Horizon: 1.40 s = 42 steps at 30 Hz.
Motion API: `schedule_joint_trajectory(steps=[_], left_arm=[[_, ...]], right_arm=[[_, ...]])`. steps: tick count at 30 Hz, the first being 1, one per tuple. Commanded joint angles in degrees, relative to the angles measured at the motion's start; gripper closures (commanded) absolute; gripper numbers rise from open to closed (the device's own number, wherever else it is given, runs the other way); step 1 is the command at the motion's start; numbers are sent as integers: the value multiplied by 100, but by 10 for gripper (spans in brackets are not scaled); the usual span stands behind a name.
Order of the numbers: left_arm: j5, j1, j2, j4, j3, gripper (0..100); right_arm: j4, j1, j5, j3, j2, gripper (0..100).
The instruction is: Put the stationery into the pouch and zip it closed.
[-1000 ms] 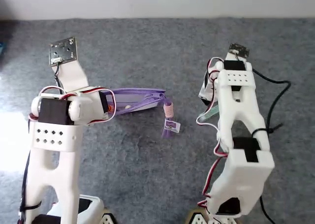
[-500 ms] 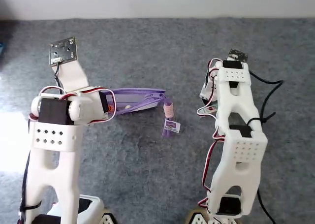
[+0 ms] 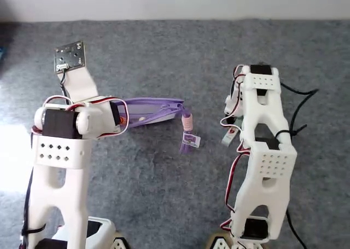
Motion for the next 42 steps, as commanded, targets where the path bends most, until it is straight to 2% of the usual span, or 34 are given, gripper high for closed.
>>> schedule_joint_trajectory(steps=[1,11,16,20,25,30,36,42], left_arm=[[62,35,9,-158,-215,988],[62,35,9,-158,-215,988],[70,35,9,-132,-215,988],[70,35,9,-132,-215,988],[70,35,9,-123,-215,988],[70,35,9,-123,-207,988],[70,35,9,-141,-207,988],[70,35,9,-132,-207,988]], right_arm=[[400,-4,-9,-88,-892,990],[1385,-66,862,-88,-2985,990],[1420,-92,1248,202,-4233,990],[1420,-558,1354,791,-5437,991],[1402,-1534,1319,1626,-6949,991],[673,-2413,1354,1846,-7978,991],[-541,-3459,1336,1855,-8409,991],[-1982,-3916,1415,2224,-8215,991]])
